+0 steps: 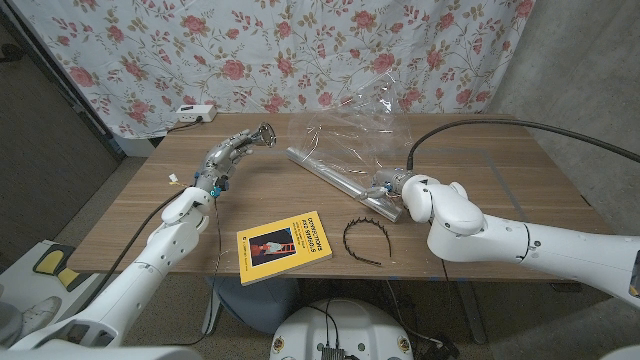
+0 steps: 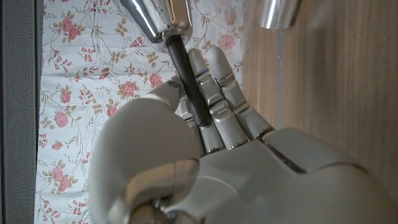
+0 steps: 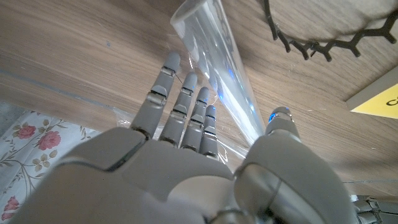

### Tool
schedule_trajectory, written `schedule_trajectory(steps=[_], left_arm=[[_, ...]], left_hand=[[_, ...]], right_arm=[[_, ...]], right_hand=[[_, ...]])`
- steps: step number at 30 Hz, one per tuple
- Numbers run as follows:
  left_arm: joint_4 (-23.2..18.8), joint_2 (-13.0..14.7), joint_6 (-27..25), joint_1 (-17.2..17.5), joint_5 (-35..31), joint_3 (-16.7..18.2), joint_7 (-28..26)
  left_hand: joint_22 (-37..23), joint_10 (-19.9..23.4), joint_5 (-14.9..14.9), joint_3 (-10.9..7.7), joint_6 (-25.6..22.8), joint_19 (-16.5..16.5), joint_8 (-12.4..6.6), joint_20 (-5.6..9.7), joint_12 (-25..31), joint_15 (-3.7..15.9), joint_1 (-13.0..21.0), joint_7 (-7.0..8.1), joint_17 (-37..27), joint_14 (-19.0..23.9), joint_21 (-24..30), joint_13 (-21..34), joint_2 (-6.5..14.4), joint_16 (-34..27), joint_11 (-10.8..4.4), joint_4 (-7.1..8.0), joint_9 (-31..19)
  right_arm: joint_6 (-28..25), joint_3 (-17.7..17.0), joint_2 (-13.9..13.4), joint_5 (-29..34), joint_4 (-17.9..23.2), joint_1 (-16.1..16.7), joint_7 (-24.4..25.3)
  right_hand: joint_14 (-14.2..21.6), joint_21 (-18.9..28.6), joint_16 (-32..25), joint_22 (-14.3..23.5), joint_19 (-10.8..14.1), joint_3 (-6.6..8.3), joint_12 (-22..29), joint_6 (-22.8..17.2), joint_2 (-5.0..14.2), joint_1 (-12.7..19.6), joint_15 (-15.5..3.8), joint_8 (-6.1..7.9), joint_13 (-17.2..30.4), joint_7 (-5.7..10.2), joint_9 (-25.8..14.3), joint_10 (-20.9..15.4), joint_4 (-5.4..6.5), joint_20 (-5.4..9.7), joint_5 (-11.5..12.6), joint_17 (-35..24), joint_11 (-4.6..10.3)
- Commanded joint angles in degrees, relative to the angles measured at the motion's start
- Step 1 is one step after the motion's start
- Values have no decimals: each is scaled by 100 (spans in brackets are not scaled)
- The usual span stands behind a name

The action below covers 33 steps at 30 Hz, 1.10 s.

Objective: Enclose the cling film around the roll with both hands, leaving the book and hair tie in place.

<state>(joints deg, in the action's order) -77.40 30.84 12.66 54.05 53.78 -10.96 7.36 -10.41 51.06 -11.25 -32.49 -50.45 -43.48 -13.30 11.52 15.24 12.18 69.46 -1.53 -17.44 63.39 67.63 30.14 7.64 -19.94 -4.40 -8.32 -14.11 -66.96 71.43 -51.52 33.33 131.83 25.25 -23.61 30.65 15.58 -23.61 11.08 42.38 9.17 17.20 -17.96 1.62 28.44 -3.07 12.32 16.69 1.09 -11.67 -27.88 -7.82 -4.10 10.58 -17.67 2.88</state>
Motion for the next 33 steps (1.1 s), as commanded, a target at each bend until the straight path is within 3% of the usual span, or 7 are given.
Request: schedule_trajectory(steps=[1, 4, 5, 8, 10, 13, 33], left_arm=[[-41, 15, -51, 43, 24, 17, -7], [-51, 21, -53, 46, 17, 16, -14], [-54, 22, -52, 47, 18, 17, -11], [-60, 27, -55, 48, 21, 18, -1], [-62, 28, -55, 48, 20, 18, 0], [-74, 31, -55, 56, 23, 22, -2], [-161, 53, -33, 171, 55, 69, -32]], left_hand=[[-2, 55, -29, -25, -27, 25, 31, 19, 0, 80, 56, 31, -5, 141, 33, 24, 2, 23, -16, -37, -15], [-2, 57, -29, -25, -33, 26, 30, 20, 0, 80, 55, 31, -9, 146, 36, 27, 2, 20, -19, -36, -15], [-2, 53, -28, -25, -39, 26, 28, 19, -4, 80, 55, 41, -12, 149, 39, 26, 2, 18, -20, -36, -15], [-2, 51, -28, -25, -34, 27, 31, 20, -5, 80, 55, 33, -9, 147, 42, 30, 3, 22, -24, -35, -14], [-3, 53, -28, -26, -34, 27, 33, 21, -5, 81, 56, 35, -9, 148, 44, 32, 3, 23, -19, -36, -14], [-2, 57, -28, -26, -34, 30, 34, 21, -5, 83, 56, 35, -9, 151, 47, 33, 3, 24, -35, -37, -14], [-3, 67, -25, -28, -38, 36, 40, 20, -16, 87, 59, 37, -15, 166, 70, 38, 2, 26, -34, -40, -11]], right_arm=[[47, -210, 36, -110, -127, 200, -53], [91, -291, 33, -195, -140, 270, -9], [99, -326, 39, -235, -144, 294, 4], [201, -484, 39, -404, -178, 421, 117], [208, -487, 44, -395, -195, 461, 193], [205, -477, 55, -405, -222, 473, 216], [46, 104, 210, 149, -461, 172, -50]], right_hand=[[-15, 109, 57, -4, 305, -11, 5, -68, -29, 92, -429, 13, 42, -11, -33, 59, -4, 196, 27, 10, -31], [99, 185, 38, -29, 578, 16, 10, -74, 3, 149, -468, 12, 66, -70, -41, 71, -15, 435, 32, 7, -104], [91, 212, 47, -37, 687, 30, 13, -68, 10, 197, -472, 7, 78, -93, -45, 76, -33, 586, 35, -1, -137], [94, 266, 50, -41, 861, 41, 17, -54, 31, 227, -503, -1, 93, -121, -49, 86, -34, 731, 37, -18, -147], [179, 356, 9, -35, 1118, 34, 22, -56, 24, 250, -548, -1, 110, -119, -55, 99, -36, 867, 34, -51, -146], [210, 422, -11, -36, 1313, 29, 29, -93, 14, 275, -575, 13, 124, -98, -61, 106, -43, 902, 33, -80, -147], [84, 390, -39, -27, 1296, 109, -23, 6, 99, 564, -617, -17, 181, 16, -101, 354, -117, 971, 38, -232, -22]])
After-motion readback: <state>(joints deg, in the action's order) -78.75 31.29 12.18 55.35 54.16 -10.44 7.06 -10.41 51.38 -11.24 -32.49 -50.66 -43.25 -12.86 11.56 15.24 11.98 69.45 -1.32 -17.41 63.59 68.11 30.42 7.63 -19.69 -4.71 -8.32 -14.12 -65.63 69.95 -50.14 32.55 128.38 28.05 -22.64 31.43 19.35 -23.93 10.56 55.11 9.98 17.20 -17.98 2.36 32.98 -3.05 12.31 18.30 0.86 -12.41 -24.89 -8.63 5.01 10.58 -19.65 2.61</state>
